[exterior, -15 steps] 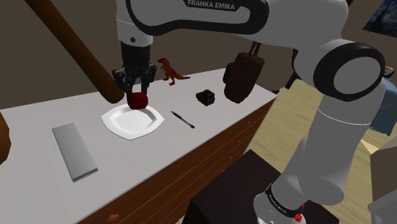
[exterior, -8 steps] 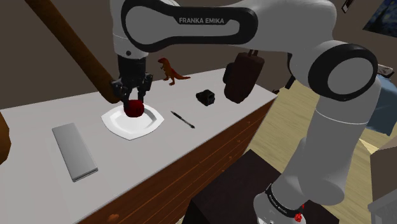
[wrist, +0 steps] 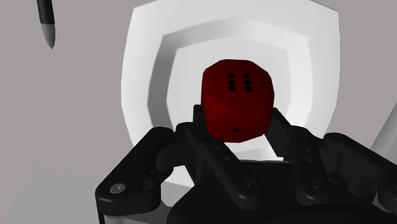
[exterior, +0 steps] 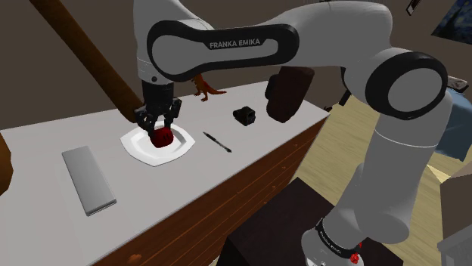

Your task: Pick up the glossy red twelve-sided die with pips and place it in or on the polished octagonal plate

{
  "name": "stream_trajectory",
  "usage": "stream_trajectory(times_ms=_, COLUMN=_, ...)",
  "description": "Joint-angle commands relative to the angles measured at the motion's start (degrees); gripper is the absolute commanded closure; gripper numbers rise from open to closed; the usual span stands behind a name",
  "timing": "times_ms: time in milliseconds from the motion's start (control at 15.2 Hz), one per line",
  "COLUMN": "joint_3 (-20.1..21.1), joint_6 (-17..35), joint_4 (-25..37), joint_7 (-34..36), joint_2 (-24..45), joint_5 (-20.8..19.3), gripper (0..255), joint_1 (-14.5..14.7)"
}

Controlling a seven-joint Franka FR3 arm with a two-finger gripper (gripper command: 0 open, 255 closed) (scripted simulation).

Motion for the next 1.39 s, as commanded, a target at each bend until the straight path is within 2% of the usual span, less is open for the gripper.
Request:
stream_trajectory(times_ms=0, joint_3=0.1, joint_6=0.3, joint_4=-0.4, joint_7=0.1, joint_2=0.3, joint_5=0.0, gripper=255, joint_1=0.1)
stream_trajectory(times_ms=396, joint_3=0.0, joint_6=0.3, joint_4=-0.4, joint_7=0.1, joint_2=0.3, joint_5=0.0, gripper=255, joint_1=0.1)
stream_trajectory(times_ms=462, joint_3=0.0, joint_6=0.4, joint_4=-0.5, joint_7=0.0, joint_2=0.3, joint_5=0.0, gripper=0, joint_1=0.1)
stream_trajectory(times_ms=792, joint_3=0.0, joint_6=0.3, joint_4=-0.4, joint_7=0.1, joint_2=0.3, joint_5=0.0, gripper=0, joint_1=0.1)
stream_trajectory(times_ms=1056, joint_3=0.2, joint_6=-6.8, joint_4=6.5, joint_7=-0.1, joint_2=0.0, joint_5=0.2, gripper=0, joint_1=0.4)
stream_trajectory(times_ms=1320, joint_3=0.2, joint_6=-6.8, joint_4=6.5, joint_7=-0.1, joint_2=0.0, joint_5=0.2, gripper=0, joint_1=0.4)
